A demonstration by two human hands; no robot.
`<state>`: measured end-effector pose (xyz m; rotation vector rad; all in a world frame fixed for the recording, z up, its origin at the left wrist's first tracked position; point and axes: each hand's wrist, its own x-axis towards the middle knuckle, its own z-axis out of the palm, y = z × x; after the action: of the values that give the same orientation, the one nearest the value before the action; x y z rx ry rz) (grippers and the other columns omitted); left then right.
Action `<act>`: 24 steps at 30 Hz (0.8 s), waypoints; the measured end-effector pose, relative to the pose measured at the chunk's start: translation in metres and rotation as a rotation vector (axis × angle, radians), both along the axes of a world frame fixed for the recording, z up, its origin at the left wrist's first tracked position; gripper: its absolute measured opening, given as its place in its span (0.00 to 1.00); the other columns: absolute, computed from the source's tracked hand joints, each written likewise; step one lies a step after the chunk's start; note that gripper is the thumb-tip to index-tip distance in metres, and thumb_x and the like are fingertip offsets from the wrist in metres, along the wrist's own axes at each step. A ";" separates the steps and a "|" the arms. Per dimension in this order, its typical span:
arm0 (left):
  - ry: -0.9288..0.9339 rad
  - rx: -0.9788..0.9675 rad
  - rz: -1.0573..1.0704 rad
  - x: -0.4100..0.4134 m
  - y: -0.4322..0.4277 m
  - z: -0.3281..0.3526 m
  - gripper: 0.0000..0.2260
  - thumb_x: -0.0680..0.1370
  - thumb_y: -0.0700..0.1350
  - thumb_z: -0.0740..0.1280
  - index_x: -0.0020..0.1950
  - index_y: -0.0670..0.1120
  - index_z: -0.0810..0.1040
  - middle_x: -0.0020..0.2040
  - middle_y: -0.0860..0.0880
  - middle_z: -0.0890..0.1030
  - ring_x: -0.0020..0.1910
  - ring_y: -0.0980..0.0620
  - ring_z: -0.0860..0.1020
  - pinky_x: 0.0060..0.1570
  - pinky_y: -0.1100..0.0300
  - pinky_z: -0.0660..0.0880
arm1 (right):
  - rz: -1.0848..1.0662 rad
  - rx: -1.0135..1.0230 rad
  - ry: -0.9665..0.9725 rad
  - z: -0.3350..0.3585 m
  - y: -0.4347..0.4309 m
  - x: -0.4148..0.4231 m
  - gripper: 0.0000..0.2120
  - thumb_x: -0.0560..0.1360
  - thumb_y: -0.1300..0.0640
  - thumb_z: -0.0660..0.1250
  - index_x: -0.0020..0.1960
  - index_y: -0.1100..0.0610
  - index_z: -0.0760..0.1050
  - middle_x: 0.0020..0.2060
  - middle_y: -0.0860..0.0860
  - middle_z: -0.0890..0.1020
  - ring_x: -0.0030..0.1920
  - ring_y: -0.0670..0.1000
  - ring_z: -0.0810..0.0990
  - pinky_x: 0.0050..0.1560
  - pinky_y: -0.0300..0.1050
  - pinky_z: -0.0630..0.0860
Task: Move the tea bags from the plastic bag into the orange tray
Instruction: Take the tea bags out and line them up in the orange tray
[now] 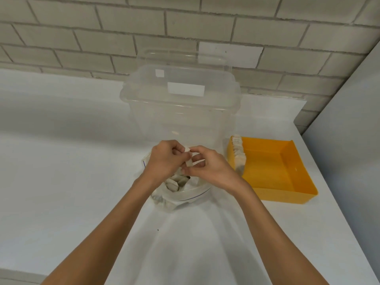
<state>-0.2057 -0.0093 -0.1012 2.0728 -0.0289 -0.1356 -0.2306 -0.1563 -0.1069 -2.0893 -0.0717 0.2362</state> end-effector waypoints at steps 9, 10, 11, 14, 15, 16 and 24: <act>-0.016 -0.217 0.008 0.003 0.012 0.007 0.07 0.75 0.51 0.71 0.50 0.51 0.82 0.47 0.52 0.83 0.46 0.54 0.80 0.48 0.61 0.76 | -0.172 0.559 0.165 0.001 -0.012 0.005 0.11 0.77 0.64 0.66 0.58 0.58 0.78 0.48 0.58 0.84 0.46 0.53 0.84 0.38 0.41 0.80; 0.038 -0.227 -0.005 0.003 0.013 0.006 0.09 0.75 0.52 0.71 0.53 0.51 0.81 0.48 0.52 0.82 0.47 0.55 0.80 0.48 0.62 0.76 | -0.167 0.590 0.184 0.002 -0.013 0.005 0.11 0.78 0.63 0.65 0.59 0.59 0.78 0.48 0.58 0.84 0.45 0.54 0.84 0.38 0.40 0.80; 0.107 -0.254 -0.038 0.003 0.013 0.006 0.11 0.75 0.51 0.71 0.56 0.50 0.80 0.50 0.51 0.83 0.48 0.55 0.81 0.47 0.63 0.76 | -0.159 0.610 0.198 0.002 -0.015 0.005 0.11 0.78 0.63 0.65 0.59 0.59 0.78 0.48 0.58 0.84 0.45 0.54 0.84 0.38 0.40 0.79; 0.304 -0.438 -0.158 -0.002 0.012 0.007 0.12 0.77 0.46 0.69 0.60 0.46 0.78 0.52 0.44 0.84 0.48 0.52 0.83 0.47 0.61 0.79 | -0.143 0.622 0.183 0.003 -0.016 0.006 0.11 0.77 0.63 0.66 0.59 0.59 0.78 0.46 0.55 0.85 0.43 0.50 0.84 0.39 0.41 0.80; 0.339 -0.503 -0.171 -0.004 0.011 0.007 0.12 0.77 0.43 0.69 0.60 0.45 0.78 0.51 0.43 0.84 0.48 0.50 0.83 0.48 0.60 0.80 | -0.146 0.601 0.153 0.003 -0.016 0.006 0.11 0.77 0.63 0.67 0.59 0.58 0.78 0.45 0.54 0.85 0.42 0.49 0.84 0.39 0.42 0.81; 0.351 -0.548 -0.167 -0.005 0.010 0.007 0.12 0.77 0.42 0.69 0.60 0.43 0.78 0.51 0.42 0.84 0.48 0.49 0.83 0.47 0.60 0.81 | -0.156 0.575 0.117 0.004 -0.016 0.006 0.11 0.76 0.63 0.67 0.58 0.58 0.78 0.44 0.54 0.85 0.42 0.49 0.84 0.39 0.43 0.82; 0.319 -0.690 -0.048 -0.002 0.005 -0.001 0.14 0.74 0.36 0.71 0.59 0.38 0.77 0.46 0.42 0.83 0.41 0.51 0.83 0.44 0.63 0.81 | -0.237 0.387 -0.002 0.007 -0.027 0.010 0.06 0.76 0.57 0.68 0.48 0.58 0.82 0.39 0.52 0.84 0.38 0.44 0.81 0.37 0.38 0.78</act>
<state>-0.2076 -0.0043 -0.1018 1.3458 0.0630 -0.4220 -0.2203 -0.1834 -0.1001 -1.6940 0.1202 0.0687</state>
